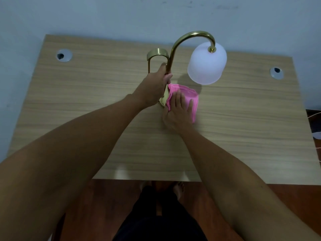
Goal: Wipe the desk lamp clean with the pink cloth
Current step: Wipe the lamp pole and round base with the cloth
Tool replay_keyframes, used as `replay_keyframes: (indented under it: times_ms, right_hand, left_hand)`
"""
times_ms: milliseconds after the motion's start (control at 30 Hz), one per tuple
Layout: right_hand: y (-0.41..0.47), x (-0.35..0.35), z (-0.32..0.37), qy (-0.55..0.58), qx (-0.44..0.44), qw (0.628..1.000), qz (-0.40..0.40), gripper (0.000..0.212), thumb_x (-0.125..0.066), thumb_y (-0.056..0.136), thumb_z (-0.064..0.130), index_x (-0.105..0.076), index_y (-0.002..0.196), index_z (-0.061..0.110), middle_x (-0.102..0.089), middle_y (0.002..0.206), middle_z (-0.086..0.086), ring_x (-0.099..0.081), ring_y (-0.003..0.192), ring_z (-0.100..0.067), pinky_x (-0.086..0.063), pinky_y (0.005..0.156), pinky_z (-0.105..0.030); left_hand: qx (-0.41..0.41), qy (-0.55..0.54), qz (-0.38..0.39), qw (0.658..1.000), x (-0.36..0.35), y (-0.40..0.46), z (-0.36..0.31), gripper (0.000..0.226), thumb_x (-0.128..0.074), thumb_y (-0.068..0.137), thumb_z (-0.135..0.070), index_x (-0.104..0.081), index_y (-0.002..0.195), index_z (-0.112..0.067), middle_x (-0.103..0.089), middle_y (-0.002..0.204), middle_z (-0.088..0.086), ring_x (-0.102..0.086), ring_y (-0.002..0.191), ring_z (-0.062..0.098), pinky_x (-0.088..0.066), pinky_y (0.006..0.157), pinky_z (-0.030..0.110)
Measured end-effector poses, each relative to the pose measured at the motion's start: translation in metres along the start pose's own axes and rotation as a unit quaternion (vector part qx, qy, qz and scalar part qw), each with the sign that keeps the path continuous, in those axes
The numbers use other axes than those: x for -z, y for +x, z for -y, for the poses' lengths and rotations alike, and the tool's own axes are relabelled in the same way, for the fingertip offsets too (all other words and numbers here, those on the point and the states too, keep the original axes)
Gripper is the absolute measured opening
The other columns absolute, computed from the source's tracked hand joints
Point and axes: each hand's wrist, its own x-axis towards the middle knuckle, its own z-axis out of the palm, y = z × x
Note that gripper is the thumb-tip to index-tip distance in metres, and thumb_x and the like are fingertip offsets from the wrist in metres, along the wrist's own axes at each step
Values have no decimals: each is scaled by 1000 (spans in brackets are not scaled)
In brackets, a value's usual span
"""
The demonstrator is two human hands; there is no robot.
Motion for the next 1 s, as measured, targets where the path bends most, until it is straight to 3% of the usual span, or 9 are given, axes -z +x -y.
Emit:
replay_keyframes:
  times_ms: [133, 233, 400, 533, 633, 733, 867, 1000]
  right_hand:
    - [-15, -10, 26, 12, 32, 999, -13, 70, -34, 106, 37, -2, 163, 11, 1, 173, -10, 1, 160, -27, 8, 125, -60]
    - [-26, -12, -1, -22, 59, 998, -10, 72, -32, 107, 41, 4, 163, 16, 8, 173, -5, 7, 160, -27, 9, 123, -61]
    - [1, 2, -12, -15, 1, 1000, -20, 73, -22, 105, 47, 4, 163, 13, 8, 172, -5, 7, 160, -25, 11, 122, -60]
    - [-12, -10, 14, -23, 45, 998, -25, 71, -33, 105, 38, -2, 164, 13, 3, 173, -6, 6, 160, -23, 17, 122, -60]
    - [-25, -11, -4, -28, 74, 997, -17, 71, -35, 105, 37, -1, 164, 20, 6, 173, -3, 8, 160, -27, 8, 125, -64]
    - [-17, -3, -22, -38, 49, 998, -16, 71, -28, 105, 42, 4, 164, 19, 10, 173, -4, 9, 159, -27, 6, 125, -64]
    - [6, 7, 8, 15, 8, 1000, -15, 70, -25, 107, 43, 3, 163, 13, 5, 173, -8, 6, 160, -28, 12, 122, -60]
    - [-19, -3, 20, -7, 45, 999, 2, 70, -29, 107, 40, 2, 164, 14, 7, 173, -7, 8, 160, -26, 4, 126, -64]
  left_hand:
    - [5, -9, 4, 1000, 1, 1, 1, 27, -38, 110, -18, -49, 127, 0, -72, 100, 16, -71, 87, 32, -57, 82, 54]
    - [4, -7, 9, 1000, 2, 0, 2, 26, -37, 110, -18, -50, 124, 0, -71, 99, 16, -71, 87, 33, -57, 82, 56]
    - [-3, -7, 9, 1000, 0, 1, 2, 28, -38, 110, -16, -48, 129, 2, -72, 102, 19, -71, 91, 36, -57, 84, 56]
    - [-6, -9, 11, 1000, 0, 2, 4, 27, -37, 110, -16, -49, 127, 1, -72, 100, 18, -71, 88, 35, -57, 81, 55]
    - [-13, -8, 11, 1000, 1, 1, 6, 26, -37, 110, -17, -50, 125, 1, -71, 99, 16, -71, 87, 34, -57, 80, 55]
    - [-12, -10, 10, 1000, 1, 2, 9, 27, -38, 110, -16, -49, 128, 2, -72, 101, 17, -71, 91, 34, -57, 83, 55]
    - [-20, 2, 9, 1000, 1, 2, 8, 29, -39, 110, -16, -49, 129, 3, -72, 101, 19, -72, 90, 34, -58, 82, 55]
    - [-32, 15, 16, 999, 3, 1, 7, 28, -39, 110, -16, -49, 128, 3, -73, 101, 18, -72, 88, 34, -59, 80, 54]
